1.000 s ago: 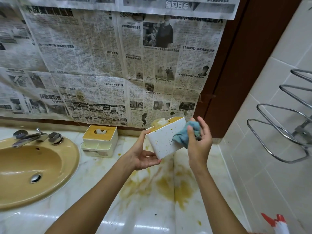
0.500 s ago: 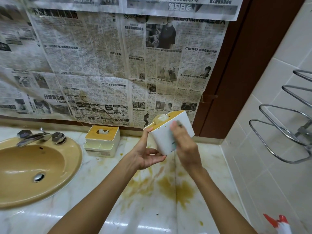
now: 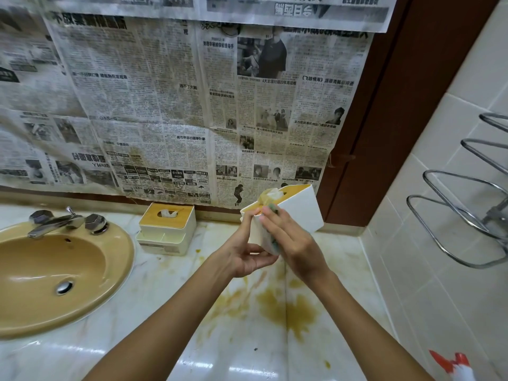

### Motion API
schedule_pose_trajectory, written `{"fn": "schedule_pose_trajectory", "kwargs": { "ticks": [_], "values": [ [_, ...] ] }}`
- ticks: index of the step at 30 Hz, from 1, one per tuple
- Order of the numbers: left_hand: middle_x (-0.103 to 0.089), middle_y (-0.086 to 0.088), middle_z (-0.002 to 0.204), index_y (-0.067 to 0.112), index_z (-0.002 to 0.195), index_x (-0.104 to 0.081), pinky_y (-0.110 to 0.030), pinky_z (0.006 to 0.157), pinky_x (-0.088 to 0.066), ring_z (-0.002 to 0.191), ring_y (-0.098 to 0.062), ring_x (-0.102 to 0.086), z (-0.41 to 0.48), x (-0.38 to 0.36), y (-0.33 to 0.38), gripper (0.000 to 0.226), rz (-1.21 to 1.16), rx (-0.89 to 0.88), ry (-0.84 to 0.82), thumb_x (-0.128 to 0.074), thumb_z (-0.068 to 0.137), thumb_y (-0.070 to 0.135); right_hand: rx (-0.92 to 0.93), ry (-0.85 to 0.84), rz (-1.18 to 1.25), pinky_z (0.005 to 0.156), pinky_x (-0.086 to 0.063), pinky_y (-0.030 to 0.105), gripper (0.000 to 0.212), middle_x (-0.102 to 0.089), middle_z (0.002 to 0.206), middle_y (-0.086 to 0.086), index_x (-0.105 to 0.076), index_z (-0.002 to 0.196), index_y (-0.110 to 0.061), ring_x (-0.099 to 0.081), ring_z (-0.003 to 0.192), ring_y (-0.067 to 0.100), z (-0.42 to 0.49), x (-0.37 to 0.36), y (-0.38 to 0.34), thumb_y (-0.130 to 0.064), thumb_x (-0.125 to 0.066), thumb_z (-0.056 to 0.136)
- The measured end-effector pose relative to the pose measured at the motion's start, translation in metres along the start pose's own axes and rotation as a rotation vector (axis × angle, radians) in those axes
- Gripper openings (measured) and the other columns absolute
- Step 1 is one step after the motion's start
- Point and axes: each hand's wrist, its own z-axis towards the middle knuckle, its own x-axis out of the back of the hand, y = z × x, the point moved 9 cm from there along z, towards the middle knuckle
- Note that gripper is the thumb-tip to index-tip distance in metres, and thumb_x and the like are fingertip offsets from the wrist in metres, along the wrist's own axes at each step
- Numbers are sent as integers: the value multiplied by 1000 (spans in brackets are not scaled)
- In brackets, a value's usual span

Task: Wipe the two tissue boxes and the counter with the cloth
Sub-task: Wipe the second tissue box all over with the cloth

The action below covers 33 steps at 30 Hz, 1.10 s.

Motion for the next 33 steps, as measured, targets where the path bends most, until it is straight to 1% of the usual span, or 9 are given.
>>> {"fn": "schedule_pose_trajectory", "kwargs": {
  "ticks": [2, 5, 11, 13, 16, 19, 23, 29, 33],
  "values": [
    [-63, -17, 93, -15, 118, -60, -44, 65, -66, 92, -36, -70, 0, -1, -1, 100, -35, 14, -10, -85, 65, 65, -174, 64, 25, 111, -43, 51, 37, -50, 149, 18, -54, 139, 5, -45, 142, 28, -3, 9, 29, 2, -37, 106],
    [-64, -20, 97, -17, 123, -57, -45, 63, -65, 89, -36, -71, 3, -4, 1, 104, -64, 3, -3, -85, 65, 66, -437, 181, 63, 112, -43, 49, 48, -50, 150, 13, -54, 141, 0, -45, 143, 21, -13, 18, 62, 16, -47, 97],
    [-69, -10, 96, 3, 105, -73, -35, 64, -63, 80, -26, -73, 13, -12, 9, 84, -5, -13, -56, -78, 64, 76, 86, -43, -23, 113, -42, 50, 32, -56, 144, 17, -61, 133, 3, -48, 139, 34, -24, -11, -14, 1, -49, 104],
    [-71, -7, 89, 4, 98, -75, -34, 67, -62, 73, -23, -74, 11, -15, 7, 79, 41, -13, -80, -74, 68, 77, 139, -72, -65, 112, -43, 51, 32, -56, 144, 16, -62, 133, 2, -47, 140, 34, -30, -13, -16, 1, -57, 101],
    [-74, -17, 94, -9, 108, -71, -48, 84, -63, 84, -32, -78, 11, -9, 6, 97, 81, -18, -11, -80, 61, 75, 91, -5, -78, 110, -45, 51, 30, -56, 143, 18, -62, 131, 5, -49, 138, 35, -33, -1, -8, -2, -55, 103],
    [-72, -19, 89, -14, 117, -61, -52, 92, -60, 78, -32, -77, 9, -11, 4, 112, 88, 23, -27, -80, 50, 74, -135, 111, -60, 111, -45, 47, 34, -52, 147, 17, -58, 136, 5, -46, 141, 33, -35, 14, 21, 2, -43, 105],
    [-72, -21, 96, -14, 129, -54, -52, 95, -58, 81, -31, -77, 10, -8, 4, 122, 57, 60, -51, -83, 50, 75, -555, 258, 37, 112, -44, 41, 43, -54, 147, 11, -58, 139, -2, -49, 140, 23, -43, 27, 80, 11, -51, 98],
    [-69, -21, 92, -18, 120, -58, -53, 88, -62, 76, -33, -74, 17, -1, 8, 112, 62, 81, -102, -77, 63, 76, -825, 358, 163, 109, -47, 31, 35, -66, 134, 3, -64, 134, -9, -59, 127, 12, -26, 49, 121, -1, -53, 102],
    [-67, -21, 91, -17, 125, -57, -55, 83, -63, 79, -34, -73, 21, 9, 14, 119, 113, 64, -80, -80, 54, 75, -1244, 351, 549, 96, -57, 37, 28, -72, 119, -3, -73, 118, -24, -68, 109, 15, -48, 26, 145, -13, -51, 103]
  ]
}}
